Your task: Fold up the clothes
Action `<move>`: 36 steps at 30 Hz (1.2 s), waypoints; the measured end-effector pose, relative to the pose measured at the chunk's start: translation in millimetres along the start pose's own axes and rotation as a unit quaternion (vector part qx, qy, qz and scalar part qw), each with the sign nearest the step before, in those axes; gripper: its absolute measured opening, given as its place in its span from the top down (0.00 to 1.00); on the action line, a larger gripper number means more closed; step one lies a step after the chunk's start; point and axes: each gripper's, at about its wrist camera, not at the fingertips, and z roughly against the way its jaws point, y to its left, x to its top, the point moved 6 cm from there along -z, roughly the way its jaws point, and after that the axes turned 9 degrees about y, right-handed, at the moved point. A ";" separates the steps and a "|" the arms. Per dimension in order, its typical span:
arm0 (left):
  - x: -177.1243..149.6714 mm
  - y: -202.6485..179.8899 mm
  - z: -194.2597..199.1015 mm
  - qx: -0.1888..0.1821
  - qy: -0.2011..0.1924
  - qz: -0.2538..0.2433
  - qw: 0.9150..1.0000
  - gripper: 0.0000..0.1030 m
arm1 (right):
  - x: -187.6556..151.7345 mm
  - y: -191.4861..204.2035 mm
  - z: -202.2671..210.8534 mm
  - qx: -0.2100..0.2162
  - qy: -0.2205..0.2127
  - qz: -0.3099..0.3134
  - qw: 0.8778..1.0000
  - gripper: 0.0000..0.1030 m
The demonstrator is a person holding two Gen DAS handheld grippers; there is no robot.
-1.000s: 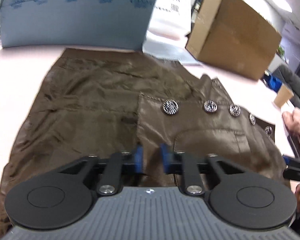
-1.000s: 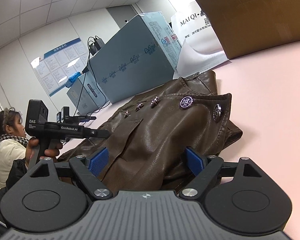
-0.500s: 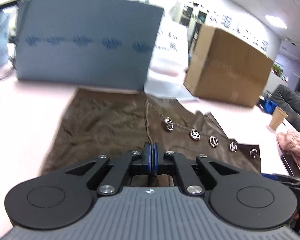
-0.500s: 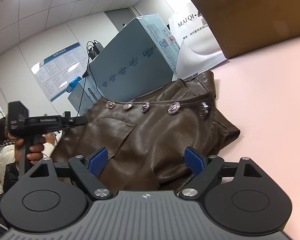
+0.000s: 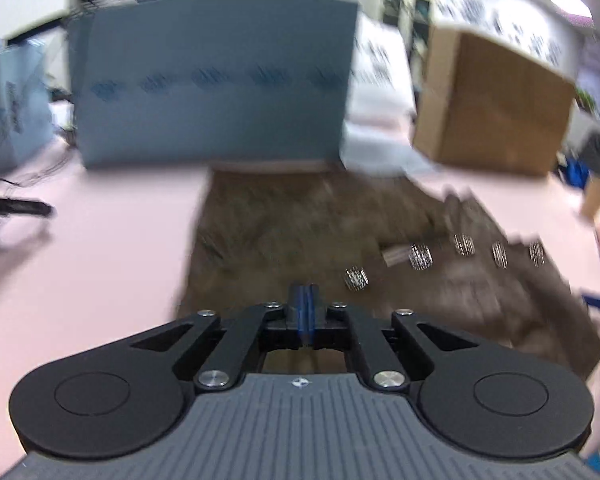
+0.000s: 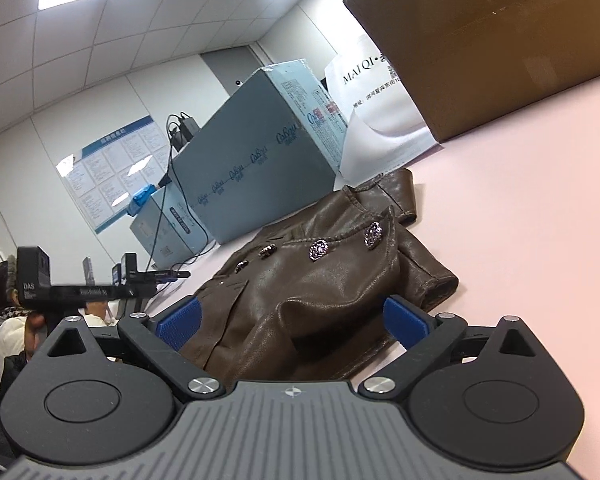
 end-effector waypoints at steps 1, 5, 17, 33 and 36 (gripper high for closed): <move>0.1 -0.9 -5.1 -0.006 0.005 0.003 1.000 0.65 | 0.2 -0.2 0.1 -0.001 0.000 -0.001 1.000 0.04; 0.6 -4.3 -36.8 -0.045 0.048 0.045 0.997 0.47 | 0.8 -1.8 0.4 -0.005 -0.003 -0.005 1.000 0.04; -2.3 5.7 -48.0 -0.072 0.076 0.146 0.984 0.90 | 0.4 -2.3 1.7 0.002 -0.007 -0.009 1.000 0.03; 26.8 46.9 20.6 0.002 -0.056 0.161 0.985 0.97 | 0.5 1.2 10.0 0.008 -0.037 -0.007 0.999 0.00; 27.8 66.0 24.6 0.035 -0.065 0.174 0.982 0.97 | 0.3 0.7 10.0 0.007 -0.037 -0.008 0.999 0.00</move>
